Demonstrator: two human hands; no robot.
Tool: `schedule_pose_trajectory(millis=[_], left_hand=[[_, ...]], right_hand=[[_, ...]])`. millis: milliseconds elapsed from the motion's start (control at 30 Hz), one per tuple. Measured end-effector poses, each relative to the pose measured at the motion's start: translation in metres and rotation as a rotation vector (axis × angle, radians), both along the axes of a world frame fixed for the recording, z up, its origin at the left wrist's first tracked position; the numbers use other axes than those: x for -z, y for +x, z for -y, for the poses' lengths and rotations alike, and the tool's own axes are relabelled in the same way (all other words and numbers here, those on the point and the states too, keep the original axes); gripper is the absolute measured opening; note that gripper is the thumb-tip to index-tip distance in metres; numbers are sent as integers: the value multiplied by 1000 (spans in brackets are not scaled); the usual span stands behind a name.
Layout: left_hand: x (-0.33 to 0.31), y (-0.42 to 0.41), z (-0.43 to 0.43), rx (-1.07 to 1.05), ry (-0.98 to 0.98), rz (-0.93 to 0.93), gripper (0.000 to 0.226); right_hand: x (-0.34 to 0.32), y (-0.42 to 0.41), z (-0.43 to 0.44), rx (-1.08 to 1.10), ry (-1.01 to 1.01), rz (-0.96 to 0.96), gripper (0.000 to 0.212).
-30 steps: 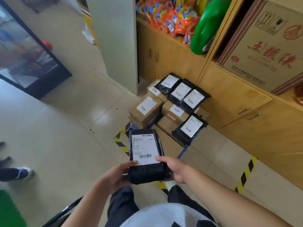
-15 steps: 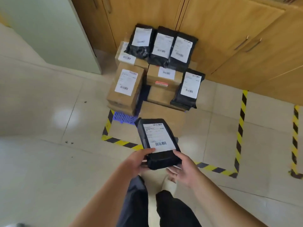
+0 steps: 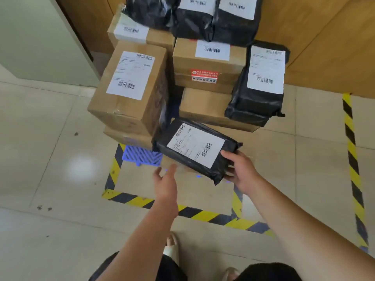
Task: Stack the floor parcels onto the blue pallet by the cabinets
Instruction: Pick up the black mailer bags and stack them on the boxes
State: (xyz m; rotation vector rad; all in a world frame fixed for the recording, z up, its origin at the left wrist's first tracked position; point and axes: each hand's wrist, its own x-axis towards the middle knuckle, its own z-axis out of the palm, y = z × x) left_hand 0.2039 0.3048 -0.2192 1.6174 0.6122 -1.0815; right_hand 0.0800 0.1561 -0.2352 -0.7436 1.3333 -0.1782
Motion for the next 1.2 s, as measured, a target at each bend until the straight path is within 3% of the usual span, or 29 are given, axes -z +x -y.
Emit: schedule_pose_trajectory(millis=[100, 200, 300, 400, 467, 533, 667, 767, 833, 900, 1000, 1067, 1200], left_hand=[[27, 43, 8, -207, 28, 223, 44], [43, 79, 15, -446, 40, 298, 33], [36, 98, 30, -453, 19, 355, 56], [18, 110, 37, -575, -155, 468, 37], [5, 116, 29, -584, -141, 539, 31], [10, 121, 16, -555, -55, 502, 40], [31, 131, -1, -238, 153, 347, 64], [37, 137, 3, 6, 118, 388, 54], [45, 126, 6, 114, 126, 416, 48], [67, 108, 12, 217, 124, 401, 49], [101, 63, 12, 303, 74, 186, 60], [110, 43, 10, 309, -21, 130, 63], [130, 45, 15, 156, -64, 212, 55]], right_hand=[[27, 8, 31, -60, -110, -18, 33], [46, 15, 52, -51, -210, -19, 30], [67, 20, 58, 56, -313, -65, 27], [79, 21, 61, 109, -394, -112, 38], [71, 20, 64, 95, -430, -133, 47], [52, 11, 66, 35, -448, -155, 49], [5, -24, 72, -96, -459, -252, 42], [-10, -47, 81, -267, -499, -335, 28], [1, -55, 75, -374, -478, -382, 47], [26, -61, 60, -449, -474, -345, 86], [67, -72, 27, -629, -574, -385, 122], [90, -77, 11, -706, -665, -449, 126], [106, -69, 12, -670, -771, -525, 107]])
